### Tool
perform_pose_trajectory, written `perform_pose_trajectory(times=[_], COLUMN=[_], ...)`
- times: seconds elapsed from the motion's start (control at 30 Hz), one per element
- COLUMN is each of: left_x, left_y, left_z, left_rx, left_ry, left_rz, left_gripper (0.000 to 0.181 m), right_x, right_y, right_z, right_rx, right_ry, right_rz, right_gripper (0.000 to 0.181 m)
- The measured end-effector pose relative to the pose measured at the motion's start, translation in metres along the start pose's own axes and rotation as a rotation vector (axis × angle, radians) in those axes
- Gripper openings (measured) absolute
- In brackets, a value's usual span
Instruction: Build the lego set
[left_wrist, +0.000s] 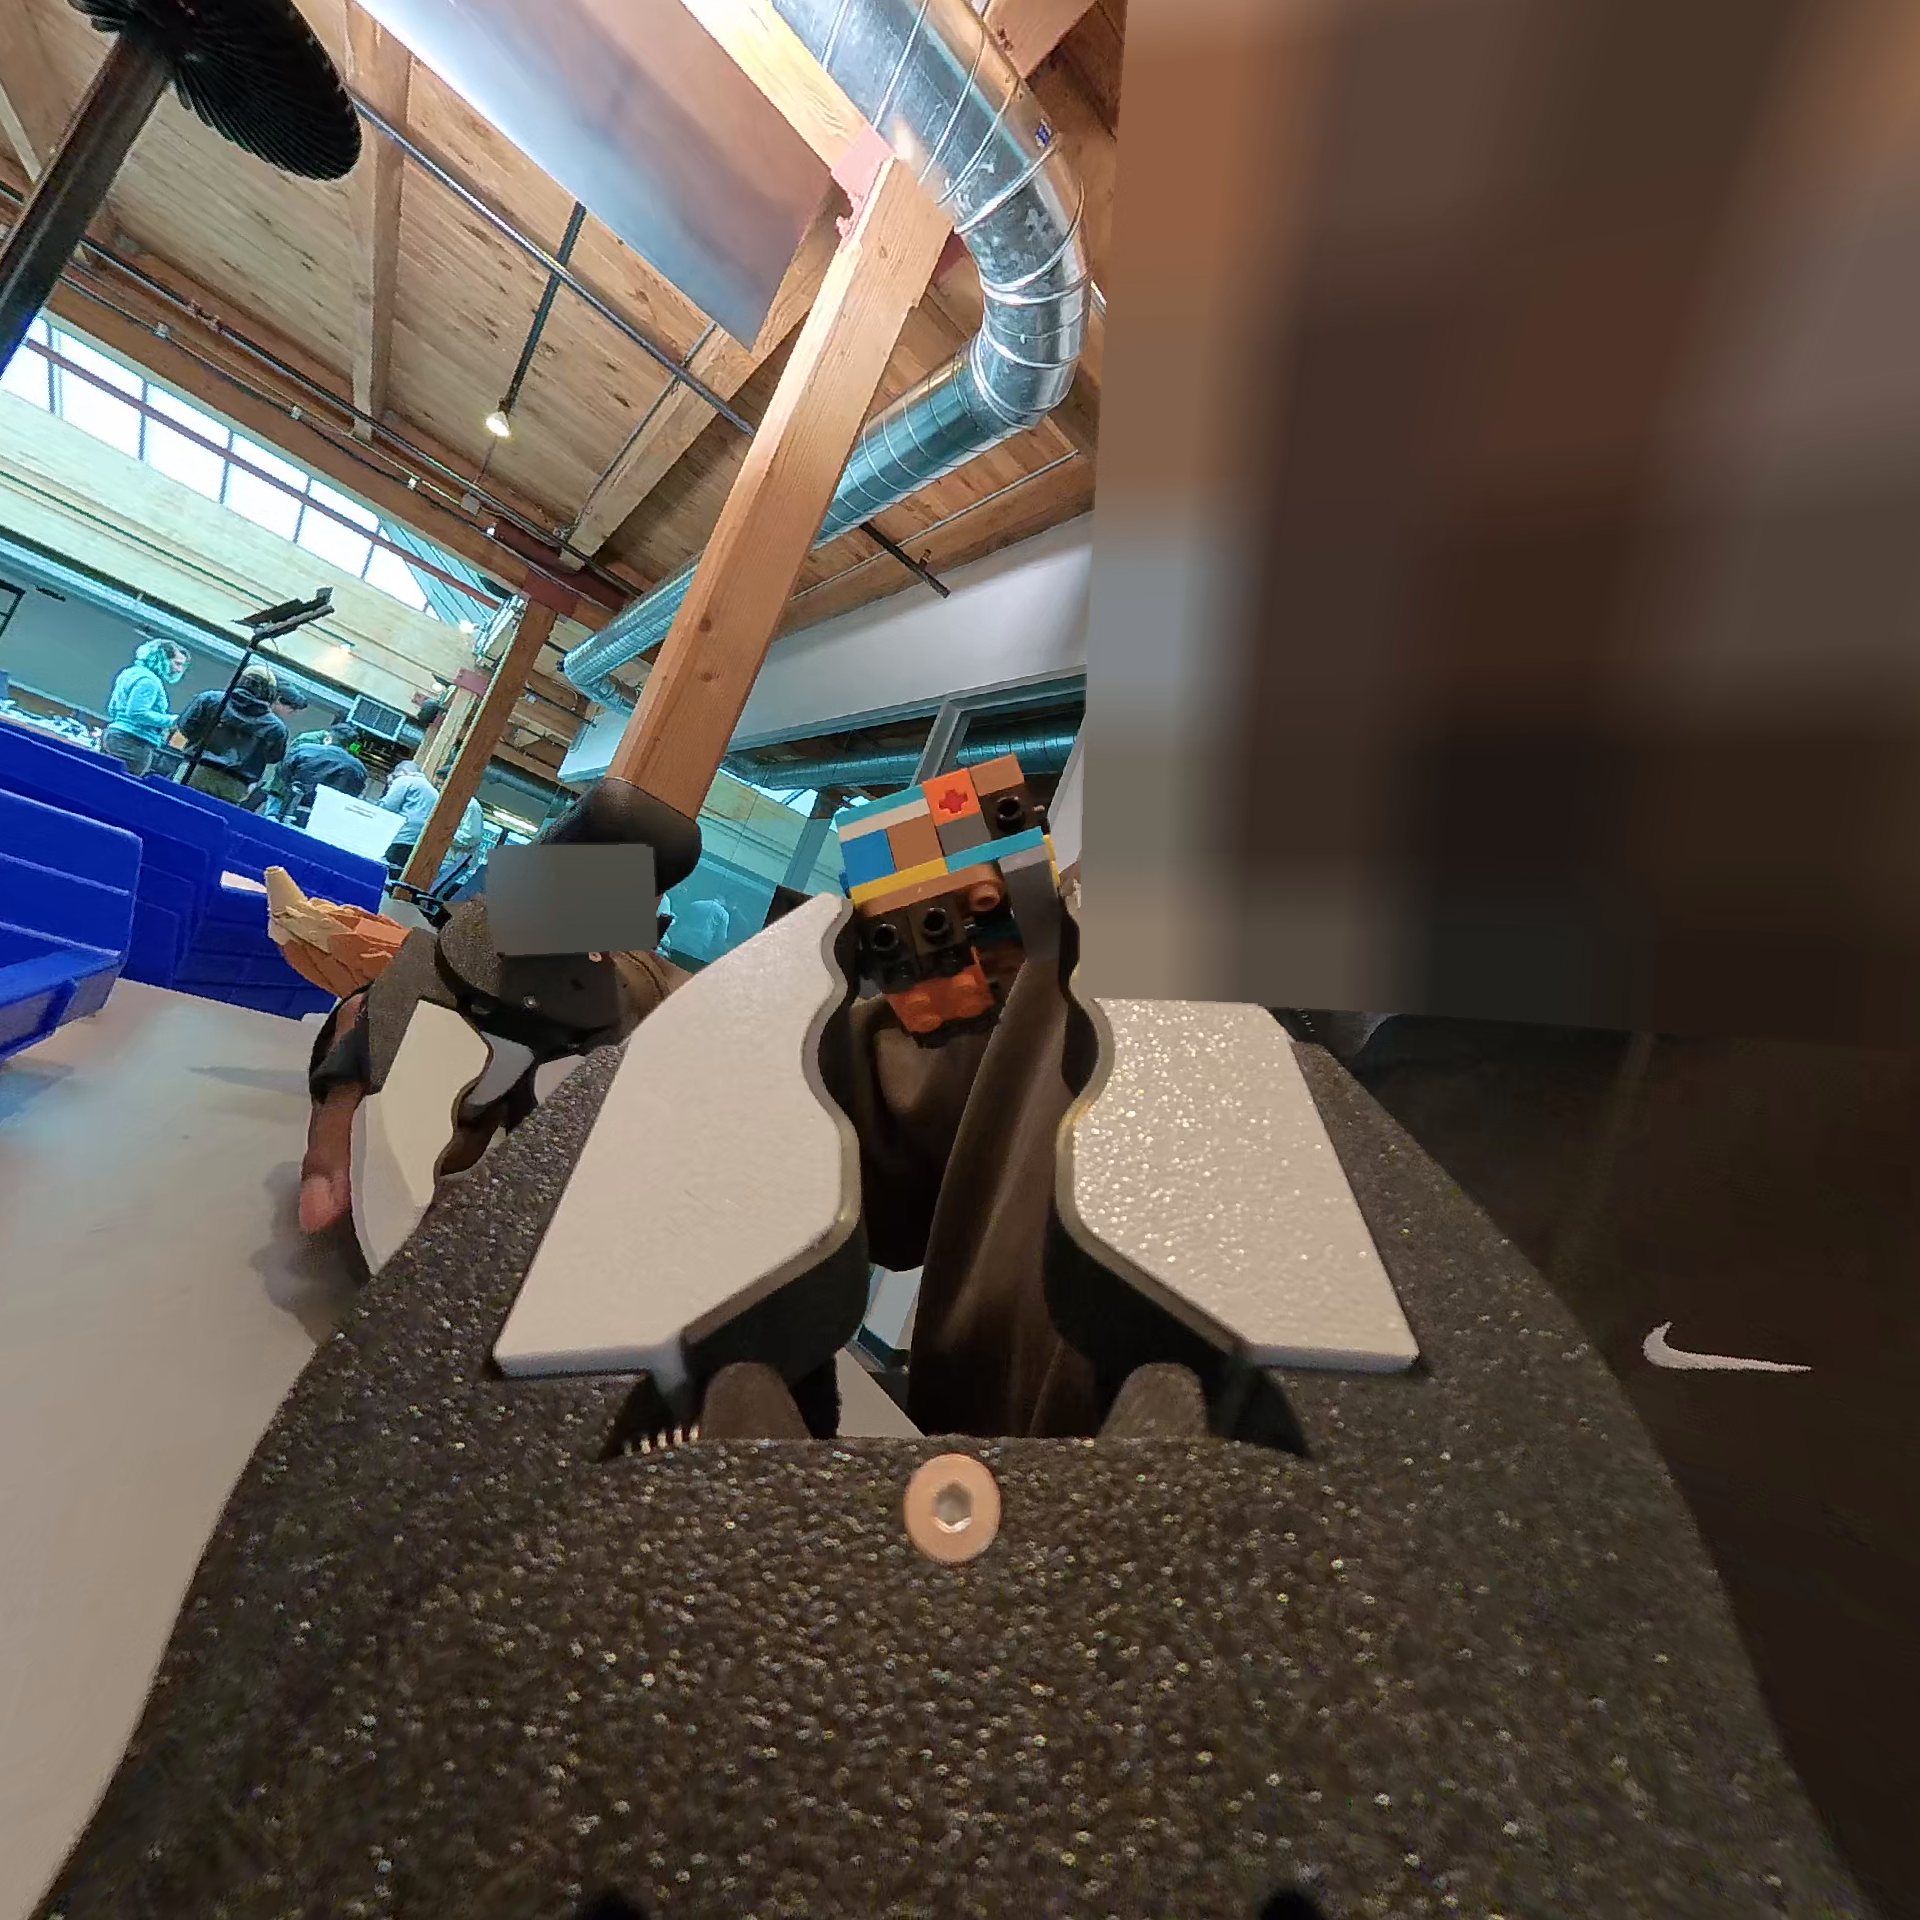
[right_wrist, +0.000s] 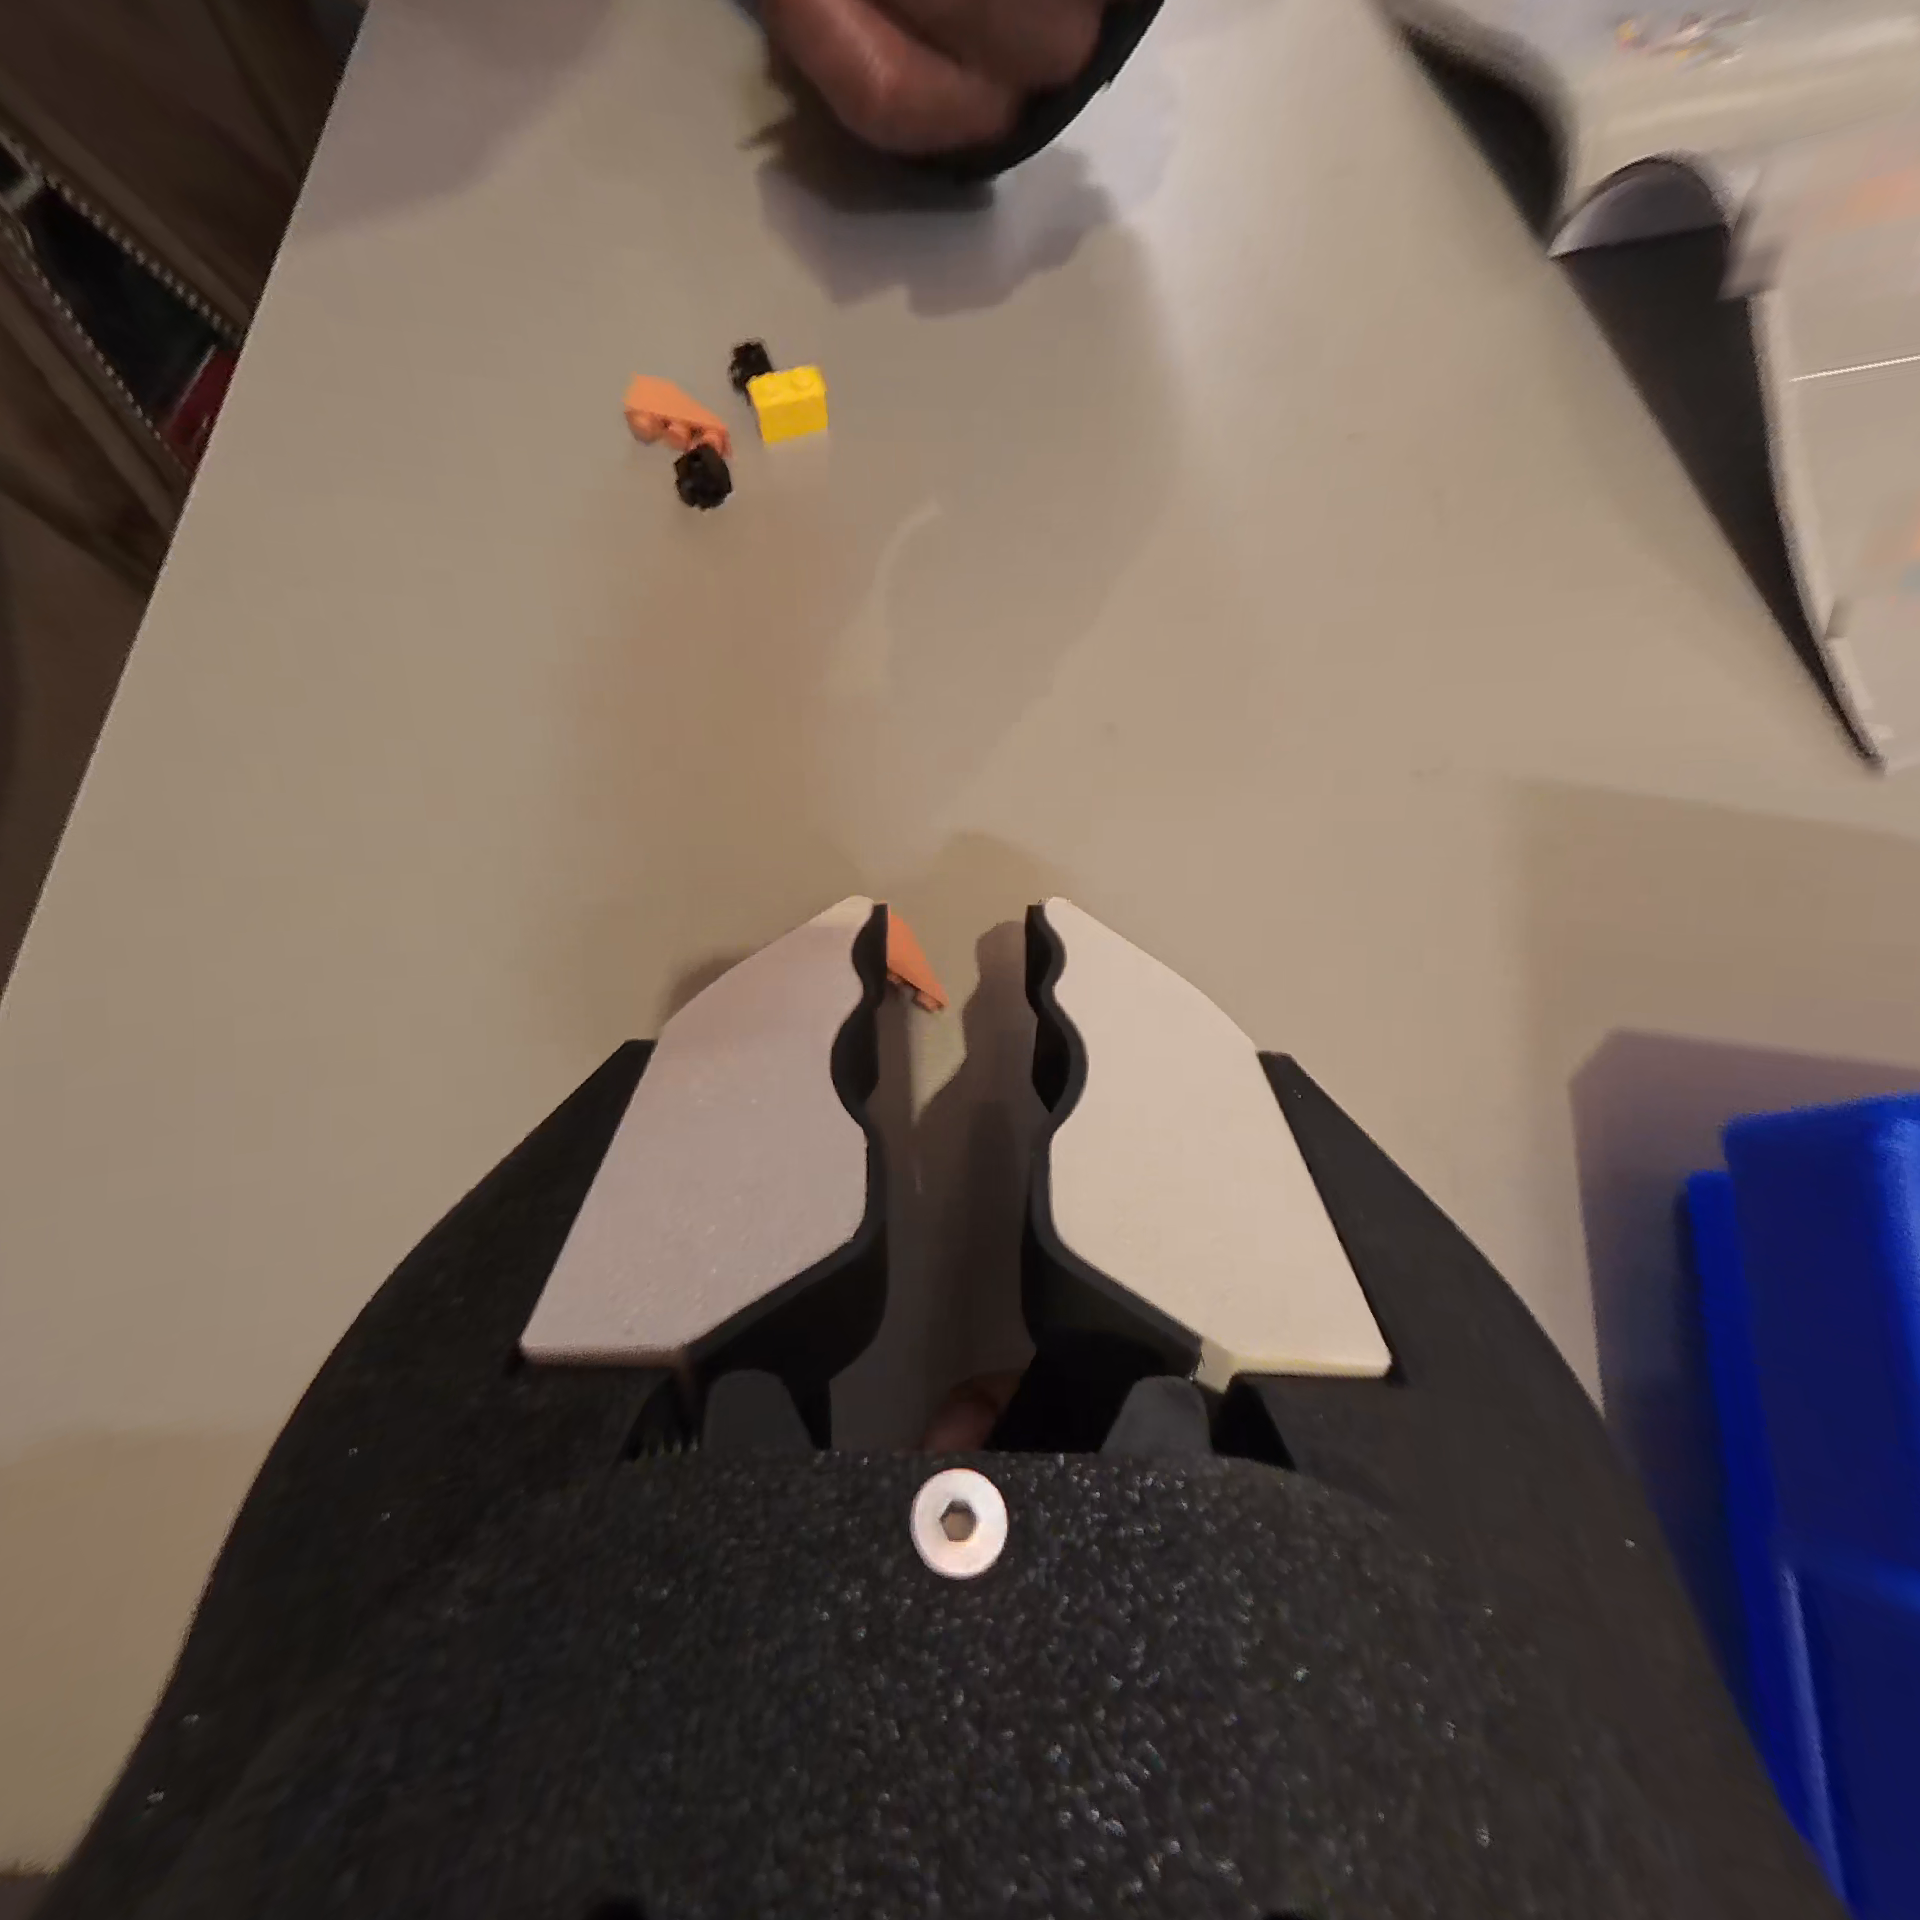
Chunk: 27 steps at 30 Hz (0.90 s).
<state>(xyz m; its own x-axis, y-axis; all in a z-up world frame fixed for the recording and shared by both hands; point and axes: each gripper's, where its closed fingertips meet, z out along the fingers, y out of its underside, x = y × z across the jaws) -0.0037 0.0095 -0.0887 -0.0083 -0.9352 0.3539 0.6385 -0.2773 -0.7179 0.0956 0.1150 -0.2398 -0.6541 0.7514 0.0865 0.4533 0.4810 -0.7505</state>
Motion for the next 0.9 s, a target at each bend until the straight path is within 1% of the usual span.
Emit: perform_pose_trajectory(times=[0.07, 0.2, 0.3, 0.37, 0.5, 0.7, 0.8, 0.9], left_x=[0.0, -0.001, -0.001, -0.001, -0.001, -0.002, -0.002, -0.002], left_y=[0.001, 0.001, 0.001, 0.001, 0.002, 0.001, 0.003, 0.002], left_z=[0.0, 0.0, 0.0, 0.0, 0.0, 0.0, 0.0, 0.0], left_rx=[-0.003, -0.007, -0.008, -0.009, -0.011, -0.012, -0.02, -0.019], left_ry=[-0.003, -0.009, -0.01, -0.009, -0.009, -0.018, -0.023, -0.024], left_rz=[0.001, 0.008, 0.009, 0.007, 0.008, 0.014, 0.019, 0.021], left_gripper=[0.037, 0.037, 0.037, 0.037, 0.037, 0.037, 0.037, 0.037], right_x=[0.002, 0.001, -0.002, -0.002, 0.003, 0.0, -0.002, 0.006], right_y=[0.003, 0.019, 0.02, 0.017, 0.001, -0.008, -0.006, 0.001], right_z=[-0.001, 0.004, 0.003, -0.001, -0.004, 0.008, 0.012, 0.015], right_rx=[-0.004, -0.09, -0.087, -0.06, 0.022, 0.01, -0.027, -0.068], right_ry=[0.013, 0.026, 0.032, 0.04, 0.064, 0.056, 0.081, 0.208], right_rz=[0.008, -0.011, -0.008, -0.002, 0.003, -0.029, 0.044, 0.228], right_gripper=[0.025, 0.024, 0.023, 0.024, 0.024, 0.024, 0.027, 0.029])
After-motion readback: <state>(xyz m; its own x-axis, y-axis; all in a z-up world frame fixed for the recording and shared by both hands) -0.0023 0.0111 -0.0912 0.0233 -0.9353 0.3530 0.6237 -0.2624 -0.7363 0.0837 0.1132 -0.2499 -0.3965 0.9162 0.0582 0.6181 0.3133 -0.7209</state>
